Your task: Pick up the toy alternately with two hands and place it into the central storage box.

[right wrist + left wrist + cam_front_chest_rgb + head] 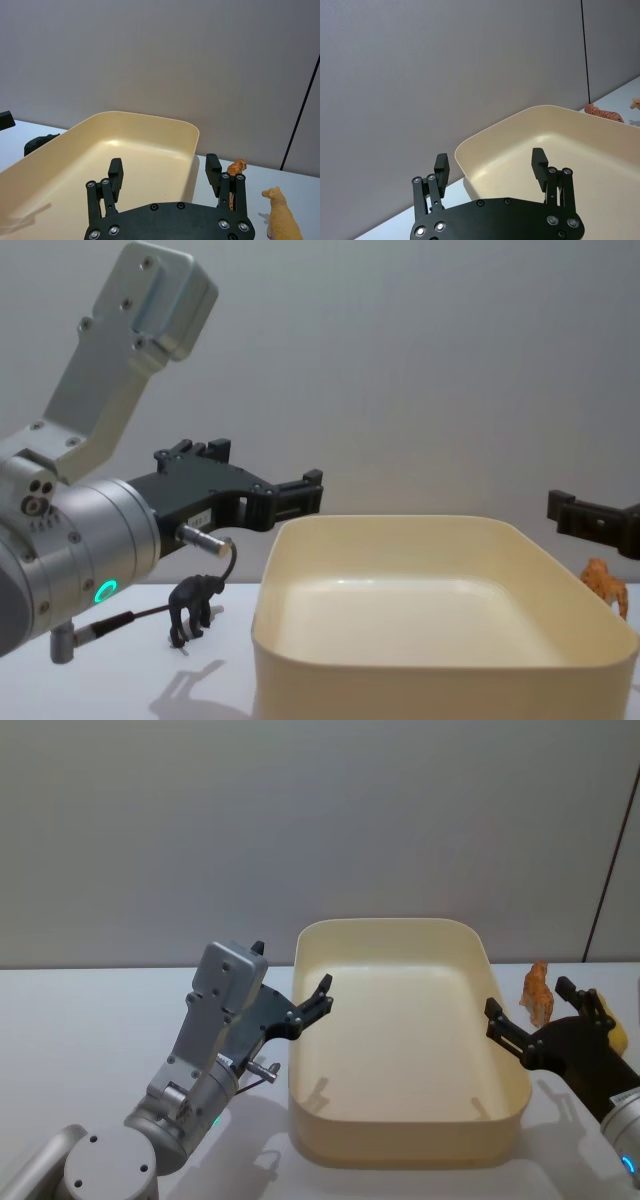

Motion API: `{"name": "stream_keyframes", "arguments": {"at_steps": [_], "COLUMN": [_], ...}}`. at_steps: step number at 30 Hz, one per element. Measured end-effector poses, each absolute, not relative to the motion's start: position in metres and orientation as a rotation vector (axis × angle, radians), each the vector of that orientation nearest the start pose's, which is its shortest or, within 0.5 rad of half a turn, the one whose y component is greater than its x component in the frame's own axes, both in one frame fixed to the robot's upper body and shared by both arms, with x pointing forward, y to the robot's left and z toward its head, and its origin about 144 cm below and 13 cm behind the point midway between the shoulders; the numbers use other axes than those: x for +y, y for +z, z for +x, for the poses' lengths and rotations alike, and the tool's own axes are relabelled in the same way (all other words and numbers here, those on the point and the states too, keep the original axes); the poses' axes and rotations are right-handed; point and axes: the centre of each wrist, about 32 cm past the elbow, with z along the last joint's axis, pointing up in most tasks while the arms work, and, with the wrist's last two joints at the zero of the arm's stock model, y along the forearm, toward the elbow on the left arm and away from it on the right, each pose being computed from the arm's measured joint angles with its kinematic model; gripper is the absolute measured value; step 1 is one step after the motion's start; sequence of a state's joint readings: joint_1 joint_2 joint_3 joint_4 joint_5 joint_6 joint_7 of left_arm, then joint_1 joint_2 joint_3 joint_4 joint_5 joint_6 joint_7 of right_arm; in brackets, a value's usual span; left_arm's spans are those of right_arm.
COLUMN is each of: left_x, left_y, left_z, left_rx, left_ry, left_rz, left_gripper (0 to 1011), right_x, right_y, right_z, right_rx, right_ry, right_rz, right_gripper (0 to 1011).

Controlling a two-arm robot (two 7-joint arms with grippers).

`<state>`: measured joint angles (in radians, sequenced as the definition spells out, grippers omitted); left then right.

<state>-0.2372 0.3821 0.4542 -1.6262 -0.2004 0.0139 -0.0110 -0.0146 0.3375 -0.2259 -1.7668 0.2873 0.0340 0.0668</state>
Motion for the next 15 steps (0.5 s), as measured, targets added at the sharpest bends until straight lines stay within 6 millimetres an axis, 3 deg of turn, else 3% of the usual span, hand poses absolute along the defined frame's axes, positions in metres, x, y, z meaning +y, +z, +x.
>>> {"name": "stream_keyframes", "arguments": {"at_steps": [15], "left_x": [0.1984], "left_y": [1.2044], "left_z": [0.492], "left_rx": [-0.268], "left_ry": [1.124], "left_rz": [0.061], "left_gripper": [1001], "right_x": [-0.2371], "right_y": [1.1887], "right_z": [0.4433], "right_rx": [-0.075], "right_ry": [-1.229], "right_rz": [0.026], "right_gripper": [1001]}}
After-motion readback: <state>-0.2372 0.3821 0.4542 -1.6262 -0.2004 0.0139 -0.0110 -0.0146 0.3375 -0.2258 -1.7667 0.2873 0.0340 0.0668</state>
